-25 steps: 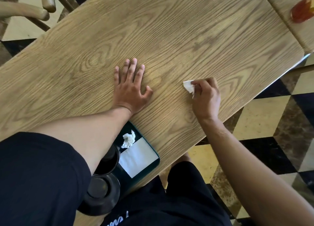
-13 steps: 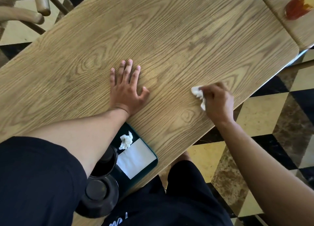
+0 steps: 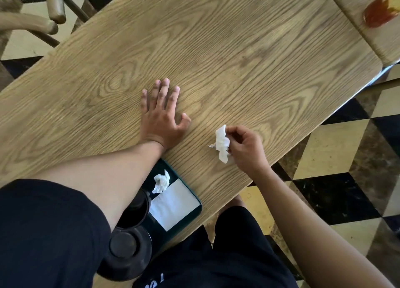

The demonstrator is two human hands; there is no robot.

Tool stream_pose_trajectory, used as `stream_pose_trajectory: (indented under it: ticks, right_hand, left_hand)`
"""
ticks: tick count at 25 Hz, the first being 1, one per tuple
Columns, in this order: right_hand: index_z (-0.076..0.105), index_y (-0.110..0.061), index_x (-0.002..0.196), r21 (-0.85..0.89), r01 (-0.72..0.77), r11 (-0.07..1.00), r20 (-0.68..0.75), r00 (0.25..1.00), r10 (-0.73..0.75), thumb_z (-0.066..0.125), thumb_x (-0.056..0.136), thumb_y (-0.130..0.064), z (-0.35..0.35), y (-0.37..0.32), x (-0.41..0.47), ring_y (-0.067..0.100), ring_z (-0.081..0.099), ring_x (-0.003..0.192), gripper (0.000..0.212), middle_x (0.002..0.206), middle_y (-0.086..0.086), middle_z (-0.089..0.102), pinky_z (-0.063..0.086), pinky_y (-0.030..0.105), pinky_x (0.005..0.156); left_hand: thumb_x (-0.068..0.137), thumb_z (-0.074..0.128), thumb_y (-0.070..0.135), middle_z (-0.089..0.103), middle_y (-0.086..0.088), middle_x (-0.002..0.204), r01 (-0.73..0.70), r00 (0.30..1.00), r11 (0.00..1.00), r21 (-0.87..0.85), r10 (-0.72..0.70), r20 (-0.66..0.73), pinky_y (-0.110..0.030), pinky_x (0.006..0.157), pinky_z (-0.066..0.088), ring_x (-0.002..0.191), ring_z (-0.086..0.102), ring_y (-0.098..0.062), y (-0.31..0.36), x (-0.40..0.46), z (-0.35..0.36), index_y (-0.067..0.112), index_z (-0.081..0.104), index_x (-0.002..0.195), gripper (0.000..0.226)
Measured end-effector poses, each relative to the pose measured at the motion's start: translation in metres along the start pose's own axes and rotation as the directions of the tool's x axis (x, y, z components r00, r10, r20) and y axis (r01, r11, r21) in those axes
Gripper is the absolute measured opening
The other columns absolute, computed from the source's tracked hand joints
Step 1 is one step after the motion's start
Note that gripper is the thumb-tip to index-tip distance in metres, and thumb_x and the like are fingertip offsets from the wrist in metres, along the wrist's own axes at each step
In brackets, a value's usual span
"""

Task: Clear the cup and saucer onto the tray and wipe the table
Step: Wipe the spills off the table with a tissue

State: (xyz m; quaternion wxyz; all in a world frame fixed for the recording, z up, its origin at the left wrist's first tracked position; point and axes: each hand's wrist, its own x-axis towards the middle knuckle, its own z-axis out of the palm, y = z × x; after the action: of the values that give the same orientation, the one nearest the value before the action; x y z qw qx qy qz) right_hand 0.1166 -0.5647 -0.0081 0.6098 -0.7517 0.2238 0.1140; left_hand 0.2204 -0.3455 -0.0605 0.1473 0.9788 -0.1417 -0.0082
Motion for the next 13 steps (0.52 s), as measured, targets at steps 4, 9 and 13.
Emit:
stream_pose_trajectory:
  ticks: [4, 9, 13]
  right_hand:
    - [0.079, -0.004, 0.098, -0.602, 0.345, 0.720, -0.077, 0.872, -0.483, 0.067, 0.095, 0.000, -0.021, 0.018, -0.002, 0.015, 0.066, 0.082, 0.013, 0.095, 0.008, 0.070, 0.050, 0.021, 0.072]
    - [0.079, 0.000, 0.093, -0.706, 0.393, 0.589, -0.058, 0.797, -0.601, 0.059, 0.094, -0.001, -0.030, 0.032, -0.002, 0.030, 0.066, 0.073, 0.021, 0.096, 0.020, 0.065, 0.057, 0.035, 0.063]
    - [0.077, 0.000, 0.107, -0.710, 0.426, 0.561, 0.078, 0.839, -0.538, 0.067, 0.089, 0.008, -0.033, 0.035, -0.010, 0.030, 0.066, 0.079, 0.022, 0.106, 0.020, 0.065, 0.058, 0.035, 0.073]
  left_hand:
    - [0.087, 0.049, 0.044, 0.028, -0.018, 0.168, -0.008, 1.000, 1.000, -0.002, 0.008, 0.004, -0.059, 0.126, 0.006, 0.157, 0.016, -0.034, -0.001, 0.000, 0.001, 0.010, 0.042, 0.155, 0.076]
    - [0.088, 0.047, 0.046, 0.027, -0.017, 0.168, -0.007, 1.000, 1.000, 0.008, 0.007, 0.011, -0.059, 0.126, 0.007, 0.157, 0.016, -0.034, -0.002, 0.001, 0.002, 0.011, 0.042, 0.155, 0.076]
    - [0.088, 0.048, 0.045, 0.026, -0.016, 0.168, -0.009, 1.000, 1.000, 0.009, 0.008, 0.013, -0.058, 0.126, 0.005, 0.158, 0.015, -0.034, -0.004, 0.001, 0.003, 0.012, 0.041, 0.156, 0.076]
